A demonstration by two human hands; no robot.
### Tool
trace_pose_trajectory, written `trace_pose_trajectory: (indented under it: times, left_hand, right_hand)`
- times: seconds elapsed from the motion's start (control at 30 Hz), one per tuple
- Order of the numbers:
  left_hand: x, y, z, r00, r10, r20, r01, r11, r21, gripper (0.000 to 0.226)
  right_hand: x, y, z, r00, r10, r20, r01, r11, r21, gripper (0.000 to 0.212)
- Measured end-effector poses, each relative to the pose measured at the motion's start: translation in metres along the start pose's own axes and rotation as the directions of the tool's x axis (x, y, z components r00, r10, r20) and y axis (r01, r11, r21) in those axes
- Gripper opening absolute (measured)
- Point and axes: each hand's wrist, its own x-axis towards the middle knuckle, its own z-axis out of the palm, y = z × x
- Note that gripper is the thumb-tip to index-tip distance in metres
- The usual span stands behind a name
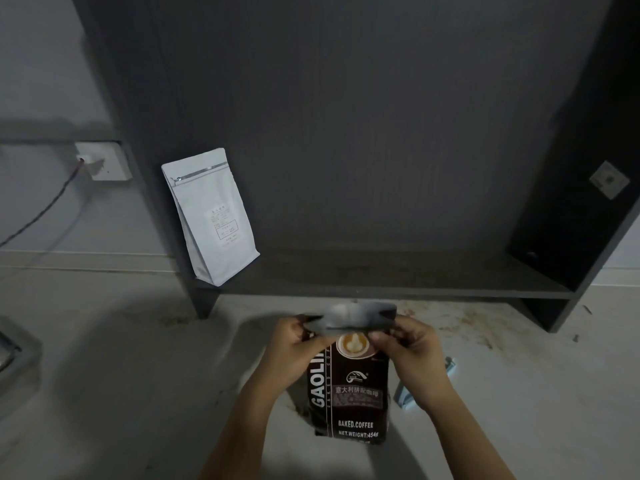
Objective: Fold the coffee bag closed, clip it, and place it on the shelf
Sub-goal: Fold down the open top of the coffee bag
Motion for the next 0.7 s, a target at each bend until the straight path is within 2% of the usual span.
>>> trace_pose_trajectory:
  times: [0.1,0.23,0.37,0.43,0.53,0.63,0.67,0.7]
  left_hand:
    - [0.001,-0.002,-0.008,0.999,-0.032,-0.015,0.032,0.999,-0.018,0.025]
    - [0.001,-0.009,-0.005,0.997,-0.073,-0.004,0.073,0.996,-0.042,0.029]
    - [0.005,-0.006,-0.006,1.0,-0.019,0.023,0.021,0.992,-0.124,0.034]
    - [0.004,-0.008,-0.009,0.998,-0.026,0.055,0.035,0.983,-0.178,0.042]
    - [0.001,-0.003,-0.009,0.983,-0.044,0.181,0.087,0.967,-0.239,0.034]
    - [-0.002,0.009,-0.012,0.955,-0.163,0.248,0.206,0.966,-0.156,0.054]
    - [-0.003,0.012,-0.013,0.955,-0.166,0.244,0.2,0.972,-0.122,0.05]
    - [-0.004,0.011,-0.013,0.966,-0.146,0.215,0.158,0.987,-0.036,0.036]
  right_hand:
    - [0.006,0.0,-0.004,0.998,-0.05,0.031,0.051,0.998,-0.043,0.032]
    - [0.005,0.015,-0.005,0.998,-0.025,0.05,0.027,0.999,-0.041,0.029]
    - [0.009,0.01,-0.009,0.996,-0.052,0.077,0.055,0.998,-0.032,0.04]
    - [0.008,0.008,-0.008,0.996,-0.013,0.085,0.013,1.0,0.002,0.051]
    - [0.003,0.006,-0.011,0.988,0.118,0.096,-0.132,0.979,0.153,0.051]
    - [-0.002,0.001,-0.013,0.971,0.174,0.167,-0.204,0.962,0.183,0.035]
    - [-0.004,0.001,-0.013,0.967,0.172,0.188,-0.2,0.969,0.142,0.033]
    - [-0.006,-0.001,-0.012,0.963,0.163,0.213,-0.184,0.979,0.087,0.029]
